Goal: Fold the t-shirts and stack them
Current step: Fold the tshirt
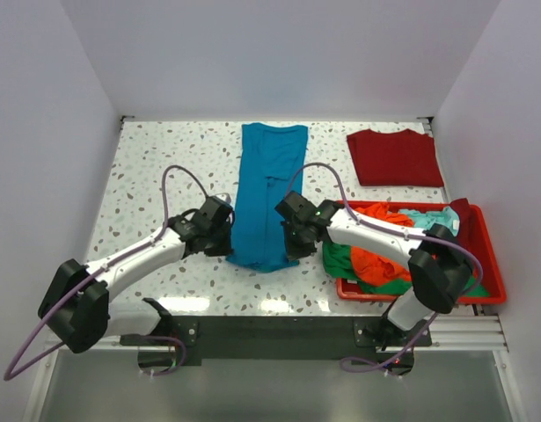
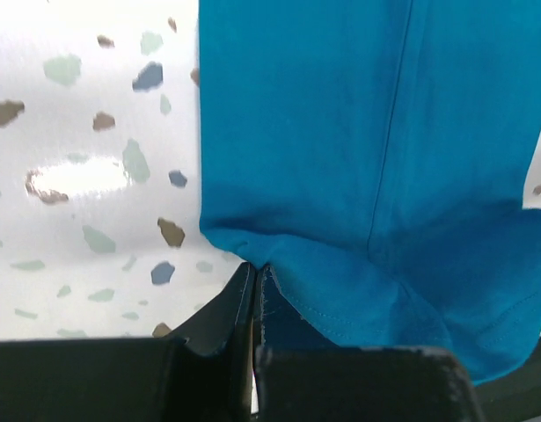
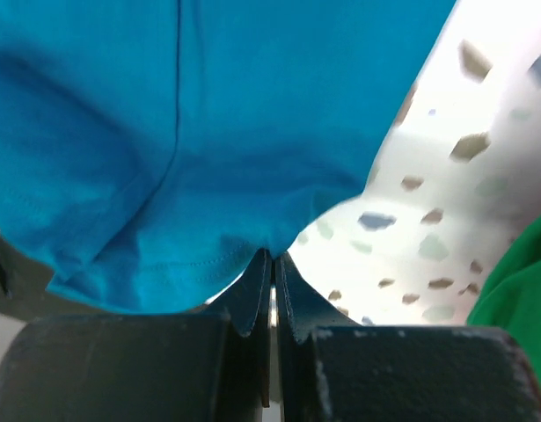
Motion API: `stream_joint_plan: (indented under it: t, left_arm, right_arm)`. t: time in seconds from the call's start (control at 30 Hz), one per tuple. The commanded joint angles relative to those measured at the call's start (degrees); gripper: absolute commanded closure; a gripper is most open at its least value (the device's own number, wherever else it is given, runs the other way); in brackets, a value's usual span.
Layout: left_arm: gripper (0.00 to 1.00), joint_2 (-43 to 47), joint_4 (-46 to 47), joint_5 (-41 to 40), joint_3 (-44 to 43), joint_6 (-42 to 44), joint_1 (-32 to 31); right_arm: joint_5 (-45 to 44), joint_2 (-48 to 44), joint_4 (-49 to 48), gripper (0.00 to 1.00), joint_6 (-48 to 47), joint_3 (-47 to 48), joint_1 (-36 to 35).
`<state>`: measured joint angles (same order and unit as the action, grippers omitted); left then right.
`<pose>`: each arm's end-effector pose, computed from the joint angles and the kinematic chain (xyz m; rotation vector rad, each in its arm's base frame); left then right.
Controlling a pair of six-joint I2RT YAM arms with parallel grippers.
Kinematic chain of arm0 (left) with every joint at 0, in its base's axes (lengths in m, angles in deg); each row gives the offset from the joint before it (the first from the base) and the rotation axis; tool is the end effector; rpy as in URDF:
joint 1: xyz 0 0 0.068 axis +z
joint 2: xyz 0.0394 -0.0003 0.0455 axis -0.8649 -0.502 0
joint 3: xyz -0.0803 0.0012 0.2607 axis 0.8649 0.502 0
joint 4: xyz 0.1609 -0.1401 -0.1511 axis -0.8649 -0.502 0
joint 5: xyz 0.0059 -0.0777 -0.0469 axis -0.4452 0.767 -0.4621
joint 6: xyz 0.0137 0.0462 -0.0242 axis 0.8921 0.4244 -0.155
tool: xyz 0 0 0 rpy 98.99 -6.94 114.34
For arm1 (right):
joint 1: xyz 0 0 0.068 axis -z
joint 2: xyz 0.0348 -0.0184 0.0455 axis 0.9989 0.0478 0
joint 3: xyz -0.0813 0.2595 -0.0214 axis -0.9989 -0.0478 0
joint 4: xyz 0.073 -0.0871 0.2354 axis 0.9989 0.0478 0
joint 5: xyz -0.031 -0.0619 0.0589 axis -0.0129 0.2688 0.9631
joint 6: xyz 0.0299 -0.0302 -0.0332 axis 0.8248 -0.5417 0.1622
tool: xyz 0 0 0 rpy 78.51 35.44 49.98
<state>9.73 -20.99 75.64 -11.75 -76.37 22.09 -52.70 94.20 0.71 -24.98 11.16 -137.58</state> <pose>0.1834 -0.1387 0.2002 -0.1117 2.6943 -0.3512 0.1937 0.2335 0.2144 -0.2179 2.8438 0.4001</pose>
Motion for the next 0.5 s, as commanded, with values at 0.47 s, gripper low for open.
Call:
stream_joint_plan:
  t: [0.47]
  left_arm:
    - [1.00, -18.01, 16.90, 3.94, -18.28, 10.77, 12.46]
  right_arm:
    - [-8.31, 15.55, -0.50, 1.00, -12.24, 22.36, 11.56]
